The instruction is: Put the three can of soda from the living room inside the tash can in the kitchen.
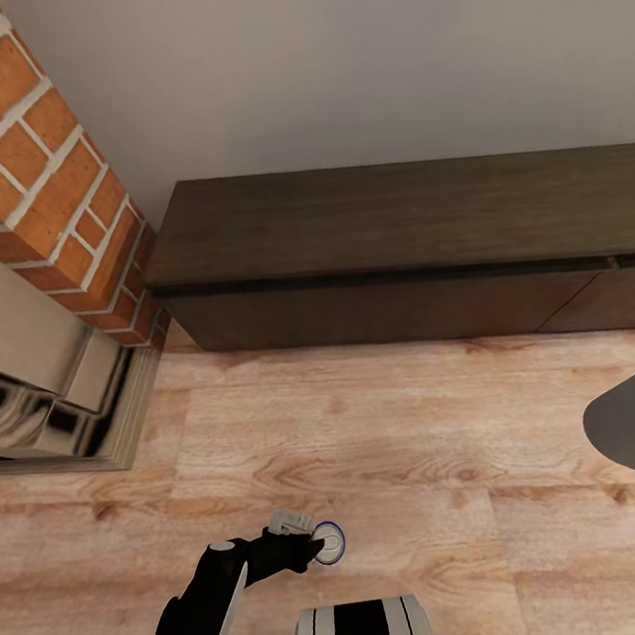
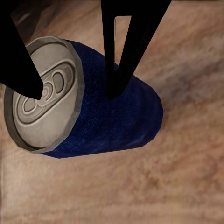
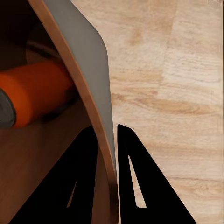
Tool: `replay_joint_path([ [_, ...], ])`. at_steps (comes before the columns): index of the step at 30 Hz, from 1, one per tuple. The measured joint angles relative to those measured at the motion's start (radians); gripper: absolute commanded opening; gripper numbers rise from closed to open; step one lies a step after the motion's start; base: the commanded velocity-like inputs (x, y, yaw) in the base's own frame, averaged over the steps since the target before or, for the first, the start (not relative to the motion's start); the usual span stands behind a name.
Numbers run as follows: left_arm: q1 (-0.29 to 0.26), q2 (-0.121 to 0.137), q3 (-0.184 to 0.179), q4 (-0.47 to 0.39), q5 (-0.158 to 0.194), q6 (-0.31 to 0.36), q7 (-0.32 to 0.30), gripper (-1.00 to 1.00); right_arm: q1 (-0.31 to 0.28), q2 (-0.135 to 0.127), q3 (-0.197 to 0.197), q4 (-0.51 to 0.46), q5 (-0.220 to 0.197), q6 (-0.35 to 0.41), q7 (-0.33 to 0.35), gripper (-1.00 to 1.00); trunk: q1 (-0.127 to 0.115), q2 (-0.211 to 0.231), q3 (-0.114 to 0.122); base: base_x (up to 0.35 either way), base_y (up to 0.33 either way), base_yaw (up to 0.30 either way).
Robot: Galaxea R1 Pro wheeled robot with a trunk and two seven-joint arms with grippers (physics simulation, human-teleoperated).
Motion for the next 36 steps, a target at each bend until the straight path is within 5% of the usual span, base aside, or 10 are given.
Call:
replay_joint_path([
  [10, 0.001, 0.008, 0.002, -0.044, 0.009, 0.021, -0.082, -1.0, 0.0, 0.004, 0.0, 0.0, -0.001, -0.001, 0.0, -1.0, -0.038, 0.07, 0.031, 0.0, 0.0, 0.0],
  [14, 0.003, 0.011, 0.007, -0.158, 0.015, 0.07, -0.17, -1.0, 0.001, 0.004, 0.008, 0.001, 0.0, -0.001, 0.0, -1.0, -0.054, 0.098, 0.044, 0.0, 0.0, 0.0],
  [17, 0.006, 0.017, 0.011, -0.332, 0.014, 0.141, -0.254, -1.0, 0.001, 0.004, 0.038, 0.001, -0.003, 0.002, 0.0, -1.0, -0.065, 0.119, 0.053, 0.0, 0.0, 0.0],
  [23, 0.011, 0.029, 0.013, -0.508, 0.01, 0.253, -0.293, -1.0, 0.0, 0.004, 0.051, 0.001, -0.001, 0.001, 0.0, -1.0, -0.088, 0.161, 0.072, 0.0, 0.0, 0.0],
  [28, 0.015, 0.07, 0.059, -0.639, 0.009, 0.364, -0.379, -1.0, 0.001, 0.013, 0.058, 0.001, 0.0, 0.0, 0.0, -1.0, -0.107, 0.196, 0.088, 0.0, 0.0, 0.0],
  [36, 0.013, 0.127, 0.114, -0.699, 0.009, 0.52, -0.5, -1.0, 0.001, 0.041, 0.085, 0.0, -0.008, 0.006, 0.001, -1.0, -0.138, 0.252, 0.113, 0.0, 0.0, 0.0],
])
